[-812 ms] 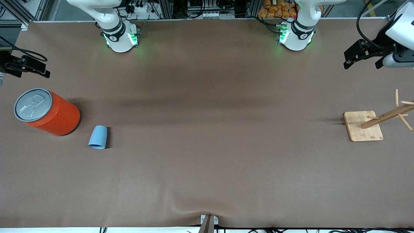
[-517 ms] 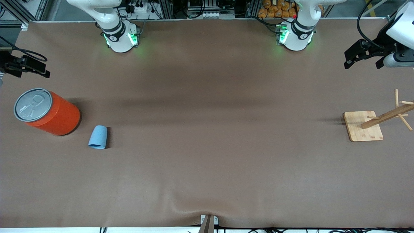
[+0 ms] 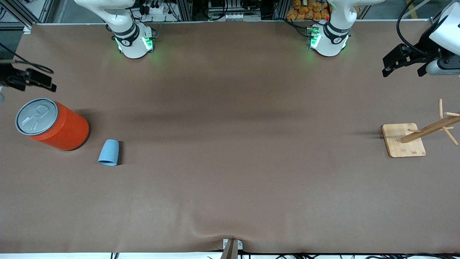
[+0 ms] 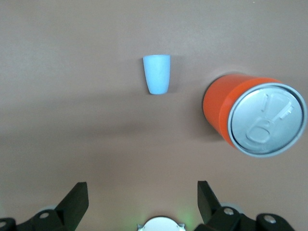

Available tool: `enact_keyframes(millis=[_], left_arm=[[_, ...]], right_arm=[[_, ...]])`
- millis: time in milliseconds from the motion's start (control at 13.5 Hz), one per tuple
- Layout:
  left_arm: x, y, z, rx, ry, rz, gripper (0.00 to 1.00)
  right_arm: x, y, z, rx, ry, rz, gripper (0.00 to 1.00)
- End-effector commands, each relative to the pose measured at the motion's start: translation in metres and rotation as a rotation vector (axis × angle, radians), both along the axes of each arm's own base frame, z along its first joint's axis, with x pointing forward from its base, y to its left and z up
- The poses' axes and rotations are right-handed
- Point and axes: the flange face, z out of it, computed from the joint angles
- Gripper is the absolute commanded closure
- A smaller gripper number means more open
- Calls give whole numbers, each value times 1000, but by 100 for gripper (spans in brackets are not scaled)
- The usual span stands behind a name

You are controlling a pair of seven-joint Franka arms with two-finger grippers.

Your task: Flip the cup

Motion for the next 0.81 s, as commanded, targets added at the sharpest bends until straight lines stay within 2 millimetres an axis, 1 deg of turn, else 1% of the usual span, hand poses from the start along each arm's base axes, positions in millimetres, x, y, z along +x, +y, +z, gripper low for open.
enact_keyframes(millis=[0, 74, 295, 517, 591, 739], left_arm=[[0, 0, 2, -15, 10, -5, 0], [0, 1, 2, -15, 10, -8, 0], [-4, 1, 6, -14, 13, -5, 0], [-4, 2, 7, -16, 10, -1, 0], [-3, -3, 6, -14, 11, -8, 0], [-4, -9, 7, -16, 5, -16, 0]], right_arm=[[35, -3, -73, 4, 36, 52, 0], [47, -5, -99, 6, 44, 72, 0], [74, -16, -189, 17, 32, 131, 0], [82, -15, -265, 21, 53, 137, 0], [85, -15, -289, 28, 68, 133, 0], [94, -11, -328, 43, 44, 123, 0]])
